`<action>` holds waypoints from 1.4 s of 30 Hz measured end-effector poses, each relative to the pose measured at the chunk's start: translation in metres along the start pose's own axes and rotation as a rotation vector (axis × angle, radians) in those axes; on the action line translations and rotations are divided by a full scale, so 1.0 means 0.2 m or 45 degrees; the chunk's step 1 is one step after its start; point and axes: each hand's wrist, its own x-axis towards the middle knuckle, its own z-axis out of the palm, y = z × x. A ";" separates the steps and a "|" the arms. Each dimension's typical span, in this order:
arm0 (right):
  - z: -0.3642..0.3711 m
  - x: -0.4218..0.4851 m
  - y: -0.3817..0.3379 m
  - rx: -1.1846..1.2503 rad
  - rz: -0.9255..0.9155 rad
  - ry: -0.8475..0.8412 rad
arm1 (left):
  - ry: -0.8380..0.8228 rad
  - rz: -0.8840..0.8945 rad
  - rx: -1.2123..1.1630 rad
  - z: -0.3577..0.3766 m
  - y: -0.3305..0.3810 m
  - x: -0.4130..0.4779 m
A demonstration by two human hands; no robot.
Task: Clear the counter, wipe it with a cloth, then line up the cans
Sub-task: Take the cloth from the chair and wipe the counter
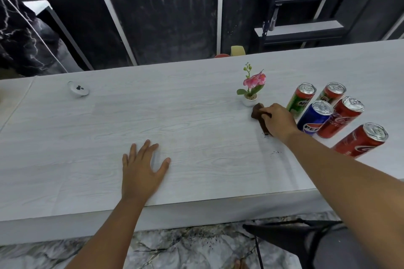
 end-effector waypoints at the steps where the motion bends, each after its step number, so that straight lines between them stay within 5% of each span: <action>1: 0.01 -0.03 0.01 0.013 -0.035 -0.009 | 0.002 0.000 -0.002 0.00 0.00 0.00; 20: 0.17 -1.02 -0.09 0.151 -0.435 0.003 | -0.018 -0.012 0.024 0.02 0.00 0.01; 27: 0.10 -1.11 -0.16 0.479 -0.253 -0.399 | -0.015 -0.004 0.009 0.02 -0.01 0.00; 31: -0.09 -0.93 -0.10 0.520 -0.108 -0.121 | -0.018 -0.001 -0.003 0.01 -0.01 0.00; 35: -0.19 -0.73 0.04 0.057 -0.146 0.297 | -0.021 0.004 -0.011 0.01 -0.01 0.01; 42: 0.05 -0.74 0.14 -0.127 -0.061 0.300 | -0.021 0.004 0.002 0.01 -0.01 0.01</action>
